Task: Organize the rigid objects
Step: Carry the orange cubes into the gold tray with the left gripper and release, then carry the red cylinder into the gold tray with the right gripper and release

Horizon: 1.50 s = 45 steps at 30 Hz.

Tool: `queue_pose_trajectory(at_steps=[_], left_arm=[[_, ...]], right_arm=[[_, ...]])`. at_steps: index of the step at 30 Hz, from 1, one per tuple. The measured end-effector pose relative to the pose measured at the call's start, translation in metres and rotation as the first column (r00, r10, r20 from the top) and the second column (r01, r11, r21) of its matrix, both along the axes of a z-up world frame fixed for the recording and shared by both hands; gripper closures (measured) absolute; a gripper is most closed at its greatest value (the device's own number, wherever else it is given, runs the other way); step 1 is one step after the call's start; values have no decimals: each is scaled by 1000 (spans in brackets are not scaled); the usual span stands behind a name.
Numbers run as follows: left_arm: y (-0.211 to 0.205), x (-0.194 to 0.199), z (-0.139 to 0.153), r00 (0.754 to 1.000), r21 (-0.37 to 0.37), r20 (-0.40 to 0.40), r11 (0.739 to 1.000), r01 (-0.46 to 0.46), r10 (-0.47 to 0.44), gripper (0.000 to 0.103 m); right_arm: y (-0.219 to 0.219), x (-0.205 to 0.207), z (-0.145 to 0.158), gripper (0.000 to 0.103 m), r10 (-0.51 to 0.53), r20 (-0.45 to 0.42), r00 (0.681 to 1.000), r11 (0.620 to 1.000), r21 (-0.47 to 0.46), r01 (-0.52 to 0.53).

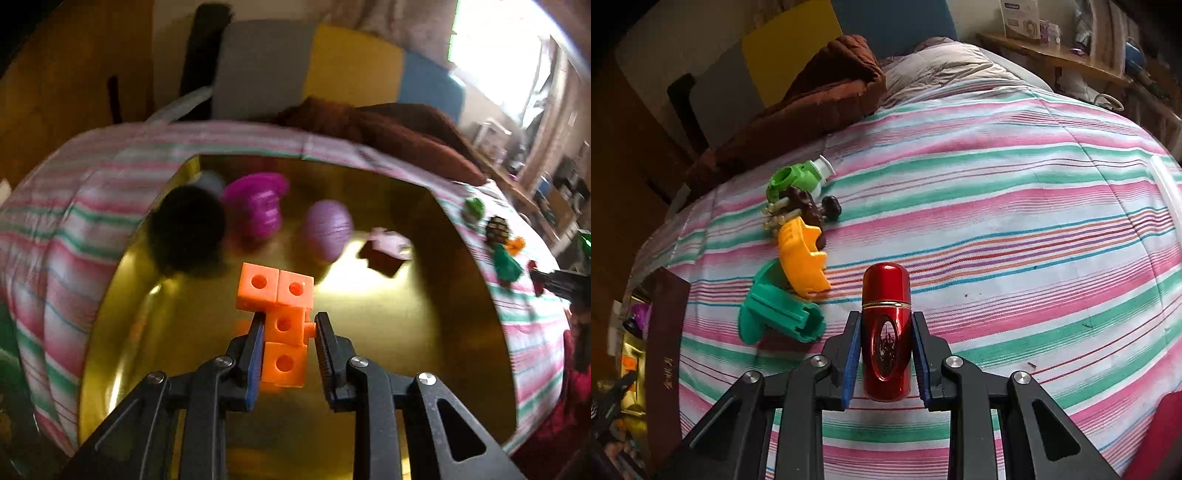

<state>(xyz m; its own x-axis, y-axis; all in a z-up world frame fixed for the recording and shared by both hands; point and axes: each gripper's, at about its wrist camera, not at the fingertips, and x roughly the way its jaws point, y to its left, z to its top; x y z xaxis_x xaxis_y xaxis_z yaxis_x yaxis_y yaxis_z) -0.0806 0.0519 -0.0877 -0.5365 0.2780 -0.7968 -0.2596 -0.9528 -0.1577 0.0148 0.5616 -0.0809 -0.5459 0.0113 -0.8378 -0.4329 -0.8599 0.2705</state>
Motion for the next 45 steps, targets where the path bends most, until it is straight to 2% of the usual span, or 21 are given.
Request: queue_pose_trajectory(at_steps=[4,13,16,19,21,27,31,39,42,45], left_arm=[[-14,-14,-5,999,17,37,999,-35,35,78],[-20,-37,-9,995,-51,55,996,-77,79,77],[-19,-34,-8,995,-76,49,994,-78,81,71],[-18,-31,-6,994,-137,19,986,-100,104,68],[-19,-27,-2,994,-149,-7,983,-111,111,68],[-21,-1,12,988,-42,-101,991,-125,121,67],[-17,16,18,984,44,-123,991,-123,127,65],[-4,42,23,982,63,-176,996,-63,74,65],[-6,45,23,983,79,-170,995,-59,72,65],[-9,47,22,984,89,-164,995,-55,69,65]], right_arm=[[-3,-1,3,77,9,-17,1000,1000,5,-9],[-9,-3,6,77,32,-43,999,999,3,-32],[-10,-5,5,77,39,-42,998,999,6,-39],[-12,-5,5,77,43,-41,998,999,7,-43],[-12,-5,6,77,44,-47,998,999,9,-44],[-16,-5,10,77,63,-70,996,998,13,-62],[-24,-5,10,77,86,-69,994,996,-2,-86],[-78,-2,26,77,209,-108,972,975,-50,-215],[-109,-8,33,77,261,-134,956,956,-100,-275],[-139,-16,39,77,314,-146,938,937,-111,-331]])
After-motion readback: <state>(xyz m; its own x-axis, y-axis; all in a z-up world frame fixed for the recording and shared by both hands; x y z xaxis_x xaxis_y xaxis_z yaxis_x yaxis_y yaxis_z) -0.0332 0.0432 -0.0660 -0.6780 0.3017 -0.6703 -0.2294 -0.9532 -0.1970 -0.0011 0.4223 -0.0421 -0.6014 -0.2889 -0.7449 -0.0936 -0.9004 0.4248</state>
